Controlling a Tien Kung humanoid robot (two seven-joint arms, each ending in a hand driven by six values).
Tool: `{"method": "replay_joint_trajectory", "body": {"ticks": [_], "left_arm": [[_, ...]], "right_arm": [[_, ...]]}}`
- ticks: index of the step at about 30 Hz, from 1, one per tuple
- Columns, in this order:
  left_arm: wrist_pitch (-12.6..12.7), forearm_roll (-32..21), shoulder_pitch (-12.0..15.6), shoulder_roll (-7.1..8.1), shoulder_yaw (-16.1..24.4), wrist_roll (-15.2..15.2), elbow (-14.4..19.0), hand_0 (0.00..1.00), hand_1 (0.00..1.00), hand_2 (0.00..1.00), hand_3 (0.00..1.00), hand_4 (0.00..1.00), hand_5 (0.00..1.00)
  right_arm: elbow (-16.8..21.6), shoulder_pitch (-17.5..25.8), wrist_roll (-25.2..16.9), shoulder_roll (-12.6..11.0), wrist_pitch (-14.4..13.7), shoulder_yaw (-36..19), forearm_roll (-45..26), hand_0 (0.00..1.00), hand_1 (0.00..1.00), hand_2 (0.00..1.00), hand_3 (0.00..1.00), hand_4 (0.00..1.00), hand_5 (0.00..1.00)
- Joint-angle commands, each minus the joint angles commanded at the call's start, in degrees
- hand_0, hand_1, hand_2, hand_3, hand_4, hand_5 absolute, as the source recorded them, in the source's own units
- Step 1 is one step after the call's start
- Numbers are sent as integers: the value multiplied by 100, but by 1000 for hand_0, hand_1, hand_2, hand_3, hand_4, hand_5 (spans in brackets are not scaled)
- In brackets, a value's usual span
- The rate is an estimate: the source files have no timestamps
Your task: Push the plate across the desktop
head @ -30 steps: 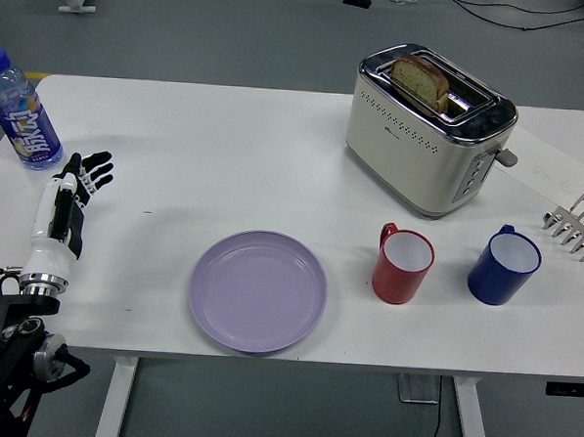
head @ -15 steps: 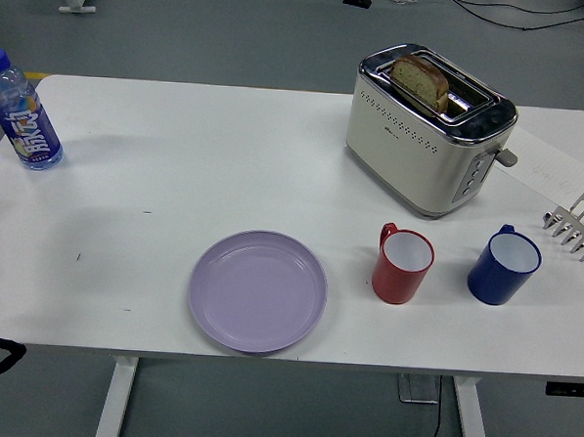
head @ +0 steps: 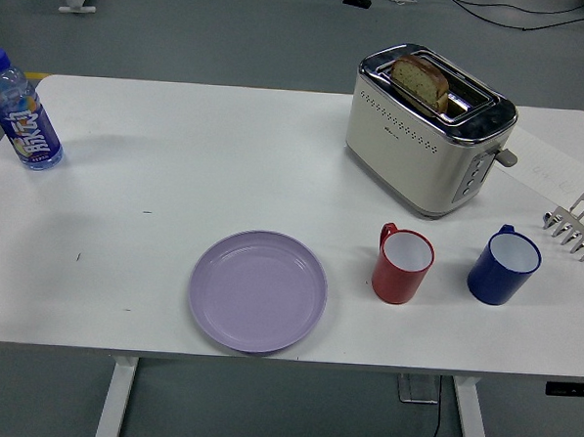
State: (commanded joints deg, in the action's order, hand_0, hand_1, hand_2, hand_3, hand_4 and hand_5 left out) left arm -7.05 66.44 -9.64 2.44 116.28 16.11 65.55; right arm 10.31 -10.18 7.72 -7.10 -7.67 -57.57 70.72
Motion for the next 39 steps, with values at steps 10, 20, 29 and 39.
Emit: {"method": "replay_joint_trajectory", "body": {"ticks": [10, 20, 29, 39], "left_arm": [[-640, 55, 13, 101, 74, -552, 28, 694, 753, 747, 679, 620, 998], [-807, 297, 29, 45, 56, -1034, 38, 701, 759, 754, 688, 618, 998], [-894, 384, -15, 14, 16, -1191, 2, 718, 770, 764, 700, 625, 998], [-567, 366, -4, -39, -11, -1166, -78, 726, 768, 769, 694, 639, 998]], "right_arm": [[0, 3, 5, -4, 1, -14, 10, 653, 613, 684, 626, 223, 139], [0, 19, 16, -1, 9, -13, 12, 652, 613, 684, 626, 223, 139], [0, 31, 13, -11, 6, -3, -8, 652, 613, 684, 626, 222, 139], [0, 54, 11, -21, -9, -18, 1, 651, 612, 683, 626, 221, 138]]}}
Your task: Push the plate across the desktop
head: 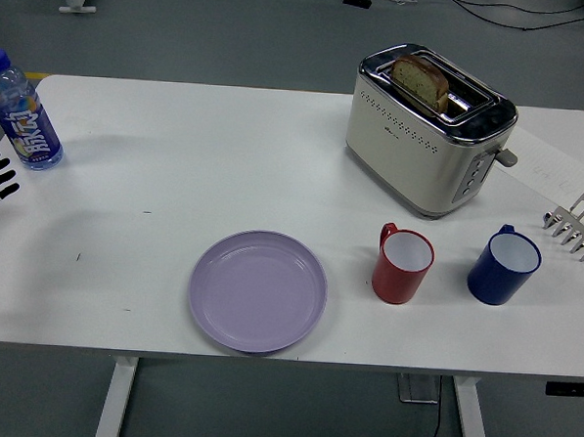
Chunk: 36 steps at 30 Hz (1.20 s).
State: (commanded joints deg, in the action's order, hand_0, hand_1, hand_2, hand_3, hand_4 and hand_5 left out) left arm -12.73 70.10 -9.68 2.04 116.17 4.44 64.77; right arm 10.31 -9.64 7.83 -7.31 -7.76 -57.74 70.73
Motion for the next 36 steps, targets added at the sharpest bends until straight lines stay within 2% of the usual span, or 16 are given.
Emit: {"method": "replay_joint_trajectory", "body": {"ticks": [8, 36], "left_arm": [[92, -6, 1, -18, -44, 27, -16, 726, 768, 769, 695, 639, 998], [65, 73, -55, -75, 129, -2, -74, 735, 774, 773, 698, 642, 998]], "right_arm": [[0, 7, 8, 2, -7, -19, 26, 652, 612, 683, 625, 221, 137], [0, -55, -26, -24, -25, -28, -6, 652, 612, 683, 625, 220, 135]]}}
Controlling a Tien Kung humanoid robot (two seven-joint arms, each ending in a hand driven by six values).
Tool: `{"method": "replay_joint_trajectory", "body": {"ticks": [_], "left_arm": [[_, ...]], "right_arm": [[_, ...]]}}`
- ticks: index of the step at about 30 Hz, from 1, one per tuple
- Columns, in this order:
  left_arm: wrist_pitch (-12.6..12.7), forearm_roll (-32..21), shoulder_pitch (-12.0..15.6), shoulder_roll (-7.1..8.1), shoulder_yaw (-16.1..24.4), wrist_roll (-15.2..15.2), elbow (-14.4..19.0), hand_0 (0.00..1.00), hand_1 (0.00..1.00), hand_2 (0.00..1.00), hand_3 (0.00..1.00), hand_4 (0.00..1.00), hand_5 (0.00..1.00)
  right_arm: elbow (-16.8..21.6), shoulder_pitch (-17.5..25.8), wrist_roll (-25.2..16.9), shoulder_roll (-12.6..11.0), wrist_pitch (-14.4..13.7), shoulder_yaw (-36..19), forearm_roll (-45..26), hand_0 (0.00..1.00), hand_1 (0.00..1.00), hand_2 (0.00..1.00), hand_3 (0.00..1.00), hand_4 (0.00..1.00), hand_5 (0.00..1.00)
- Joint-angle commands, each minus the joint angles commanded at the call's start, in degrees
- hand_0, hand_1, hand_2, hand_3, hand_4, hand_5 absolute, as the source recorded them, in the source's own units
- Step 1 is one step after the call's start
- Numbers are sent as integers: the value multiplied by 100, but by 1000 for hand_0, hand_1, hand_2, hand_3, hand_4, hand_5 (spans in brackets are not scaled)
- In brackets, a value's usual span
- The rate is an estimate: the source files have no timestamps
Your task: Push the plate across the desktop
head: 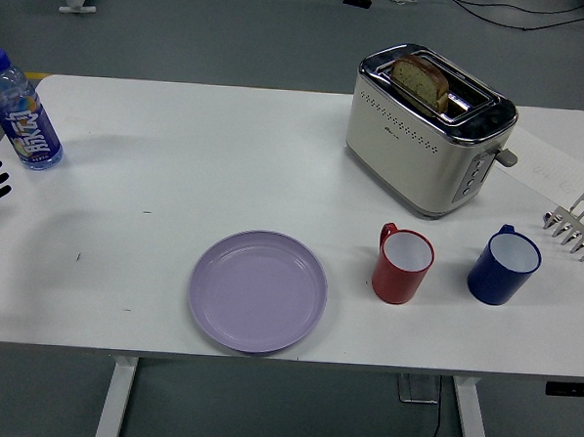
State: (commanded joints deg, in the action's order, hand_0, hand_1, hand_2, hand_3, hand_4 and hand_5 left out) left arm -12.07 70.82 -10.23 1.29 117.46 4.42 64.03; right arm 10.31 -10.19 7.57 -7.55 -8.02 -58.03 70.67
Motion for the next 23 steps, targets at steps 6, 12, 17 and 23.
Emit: {"method": "replay_joint_trajectory", "body": {"ticks": [6, 12, 17, 23], "left_arm": [[18, -2, -3, -9, 29, -1, -9, 734, 774, 772, 698, 644, 998], [30, -7, -11, -16, 35, 4, -20, 735, 774, 772, 698, 643, 998], [65, -15, -30, -24, 37, 2, -36, 735, 774, 772, 698, 643, 998], [73, -21, 10, -38, 70, 8, -25, 734, 774, 769, 698, 642, 998]], "right_arm": [[0, -13, 5, 2, 3, -15, 19, 651, 612, 683, 625, 220, 135], [0, -14, 3, -1, 6, -12, 19, 652, 612, 682, 625, 220, 135], [0, -16, -2, -2, 9, 13, 0, 652, 612, 682, 625, 220, 135], [0, -8, 25, 8, 25, -20, 87, 652, 612, 682, 625, 220, 135]]}}
